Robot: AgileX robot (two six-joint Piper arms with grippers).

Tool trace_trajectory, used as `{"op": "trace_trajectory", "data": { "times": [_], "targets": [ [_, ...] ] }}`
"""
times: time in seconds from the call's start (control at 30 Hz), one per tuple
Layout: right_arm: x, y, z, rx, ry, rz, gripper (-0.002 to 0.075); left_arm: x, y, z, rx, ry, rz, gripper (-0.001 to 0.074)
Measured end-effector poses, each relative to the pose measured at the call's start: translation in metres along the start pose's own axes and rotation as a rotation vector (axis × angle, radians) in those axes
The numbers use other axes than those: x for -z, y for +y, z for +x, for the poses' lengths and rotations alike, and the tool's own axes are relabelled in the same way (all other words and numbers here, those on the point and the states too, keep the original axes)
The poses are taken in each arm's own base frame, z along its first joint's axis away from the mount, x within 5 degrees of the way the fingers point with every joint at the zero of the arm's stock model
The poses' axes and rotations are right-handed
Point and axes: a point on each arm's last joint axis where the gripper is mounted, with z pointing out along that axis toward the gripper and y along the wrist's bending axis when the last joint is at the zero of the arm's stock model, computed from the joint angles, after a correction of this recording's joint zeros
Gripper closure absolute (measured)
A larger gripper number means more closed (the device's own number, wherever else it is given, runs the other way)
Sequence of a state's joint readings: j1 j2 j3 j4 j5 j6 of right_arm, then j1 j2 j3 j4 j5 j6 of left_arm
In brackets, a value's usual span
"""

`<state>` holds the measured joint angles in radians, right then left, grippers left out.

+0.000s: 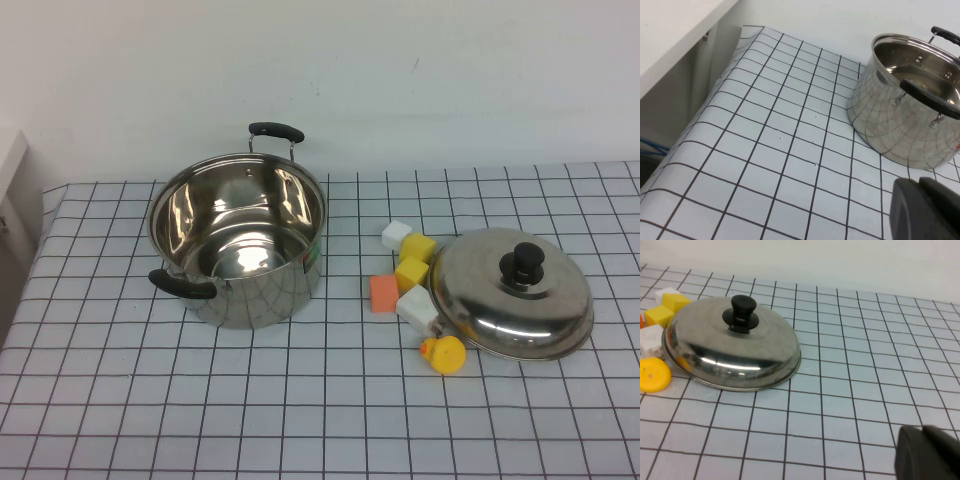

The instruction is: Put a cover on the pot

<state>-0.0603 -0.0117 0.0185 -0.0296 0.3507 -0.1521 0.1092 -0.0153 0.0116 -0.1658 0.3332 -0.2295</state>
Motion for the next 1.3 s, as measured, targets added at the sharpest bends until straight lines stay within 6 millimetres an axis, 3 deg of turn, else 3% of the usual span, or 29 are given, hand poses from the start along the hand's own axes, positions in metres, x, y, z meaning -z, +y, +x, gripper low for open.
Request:
{"op": "trace_trajectory", "data": {
  "times": [0.9,1.0,1.2,1.3],
  "targets": [
    [0.000,0.000,0.000,0.006,0.000,0.003,0.0728,0.000,0.000,0.000,0.000,0.000,0.000,0.0738],
    [0.000,0.004,-0.002,-0.147,-0.020,-0.050,0.0728,0.000,0.000,0.000,0.000,0.000,0.000,0.0738],
    [0.002,0.017,-0.014,-0.817,-0.096,-0.249,0.0728,0.000,0.000,0.000,0.005,0.000,0.000,0.0738],
    [0.003,0.017,-0.018,-0.870,-0.124,-0.263,0.0728,0.000,0.000,0.000,0.005,0.000,0.000,0.0738]
  ]
}}
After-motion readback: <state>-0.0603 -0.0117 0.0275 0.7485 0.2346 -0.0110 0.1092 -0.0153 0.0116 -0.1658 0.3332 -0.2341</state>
